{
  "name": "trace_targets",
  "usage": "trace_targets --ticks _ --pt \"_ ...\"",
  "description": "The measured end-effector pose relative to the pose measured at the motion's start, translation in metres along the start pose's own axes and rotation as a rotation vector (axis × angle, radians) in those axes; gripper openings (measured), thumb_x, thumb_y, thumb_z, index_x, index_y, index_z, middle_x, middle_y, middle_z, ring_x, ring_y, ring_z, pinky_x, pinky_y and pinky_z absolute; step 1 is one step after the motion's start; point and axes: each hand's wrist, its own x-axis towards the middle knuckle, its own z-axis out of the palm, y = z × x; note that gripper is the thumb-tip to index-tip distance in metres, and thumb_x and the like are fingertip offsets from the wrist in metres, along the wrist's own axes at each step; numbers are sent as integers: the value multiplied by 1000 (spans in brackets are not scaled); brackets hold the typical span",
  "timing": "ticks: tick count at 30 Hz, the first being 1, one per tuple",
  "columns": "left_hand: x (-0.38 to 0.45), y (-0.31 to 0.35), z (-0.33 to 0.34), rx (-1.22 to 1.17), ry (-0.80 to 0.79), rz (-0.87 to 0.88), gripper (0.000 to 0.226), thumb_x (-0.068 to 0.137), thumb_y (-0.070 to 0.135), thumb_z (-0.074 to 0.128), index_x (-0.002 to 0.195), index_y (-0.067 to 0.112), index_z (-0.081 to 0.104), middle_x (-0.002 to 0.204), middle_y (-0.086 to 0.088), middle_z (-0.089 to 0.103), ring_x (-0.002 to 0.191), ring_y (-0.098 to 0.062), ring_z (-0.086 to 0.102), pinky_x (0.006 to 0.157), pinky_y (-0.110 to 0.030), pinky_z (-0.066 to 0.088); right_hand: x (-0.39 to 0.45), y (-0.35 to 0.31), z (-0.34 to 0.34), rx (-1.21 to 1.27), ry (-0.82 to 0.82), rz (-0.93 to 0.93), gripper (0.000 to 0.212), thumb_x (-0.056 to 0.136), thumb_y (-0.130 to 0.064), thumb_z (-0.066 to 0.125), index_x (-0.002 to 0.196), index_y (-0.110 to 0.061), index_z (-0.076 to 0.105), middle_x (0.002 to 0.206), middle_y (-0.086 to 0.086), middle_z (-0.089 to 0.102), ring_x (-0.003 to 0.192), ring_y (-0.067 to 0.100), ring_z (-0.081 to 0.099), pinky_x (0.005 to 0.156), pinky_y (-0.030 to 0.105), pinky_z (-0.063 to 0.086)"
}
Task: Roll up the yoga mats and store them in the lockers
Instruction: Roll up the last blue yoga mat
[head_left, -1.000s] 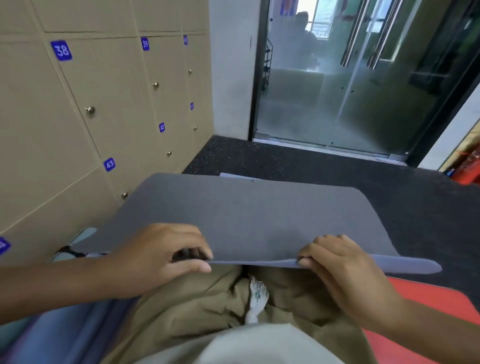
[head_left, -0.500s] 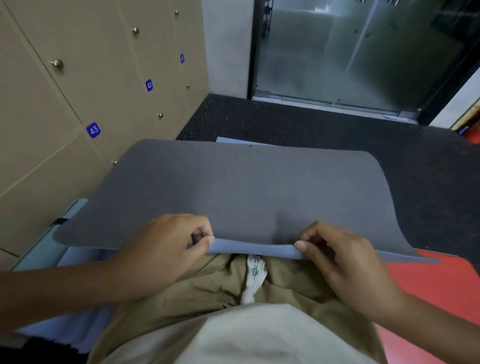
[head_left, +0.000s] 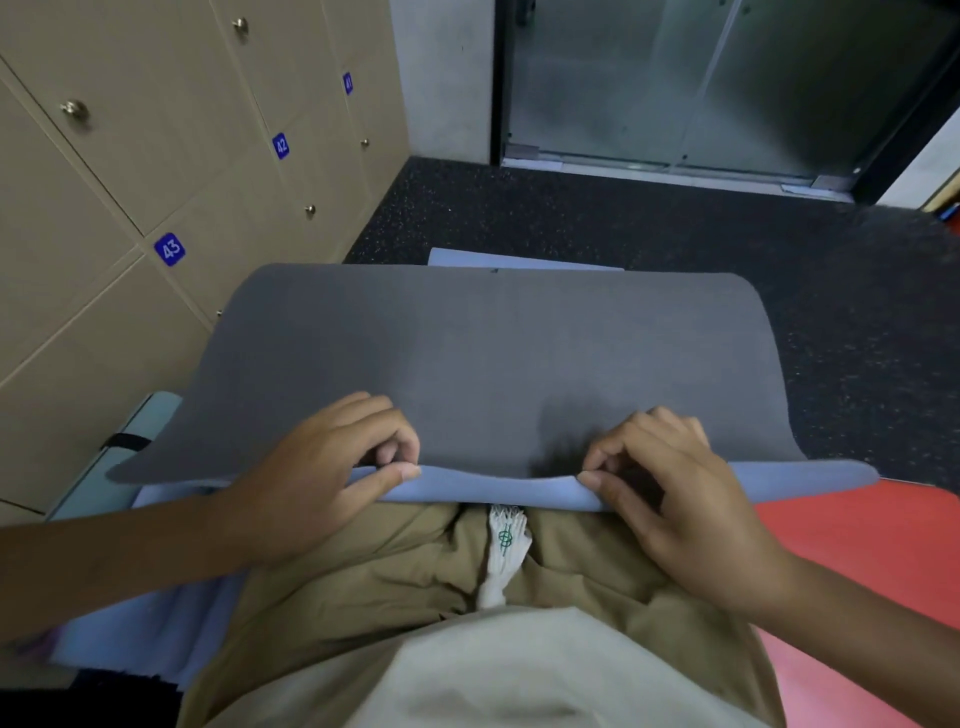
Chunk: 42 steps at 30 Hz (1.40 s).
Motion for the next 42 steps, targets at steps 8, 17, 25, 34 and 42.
trace_targets --ticks 8,17,25,34,42 --pt "5 -21 9 251 37 318 37 105 41 53 88 11 67 86 2 59 76 -20 48 73 -31 40 -7 6 1 -217 -52 -137 39 95 -55 60 103 -17 63 99 -10 60 89 17 47 78 30 27" --pt "2 -11 13 542 83 319 48 98 60 54 85 15 64 81 3 57 66 -22 47 61 -37 35 2 11 10 -288 -80 -160 44 101 -56 50 95 -14 62 88 -3 55 78 22 49 73 32 34" --pt "3 -12 19 807 170 443 53 110 43 44 80 7 68 72 -6 56 58 -25 51 50 -41 46 5 15 17 -383 -2 -241 48 107 -50 43 90 -11 65 81 2 58 71 26 54 71 35 35" --pt "14 -17 17 993 176 481 53 111 41 41 70 12 58 66 -4 43 54 -21 38 47 -38 38 13 19 17 -405 -38 -271 50 110 -46 35 90 -12 66 83 2 56 72 24 55 63 36 48" --pt "24 -20 13 972 223 414 51 110 44 39 67 17 39 63 -2 31 49 -19 34 45 -35 34 25 18 10 -334 -57 -189 44 105 -50 41 89 -19 69 82 -3 58 69 22 61 46 35 47"
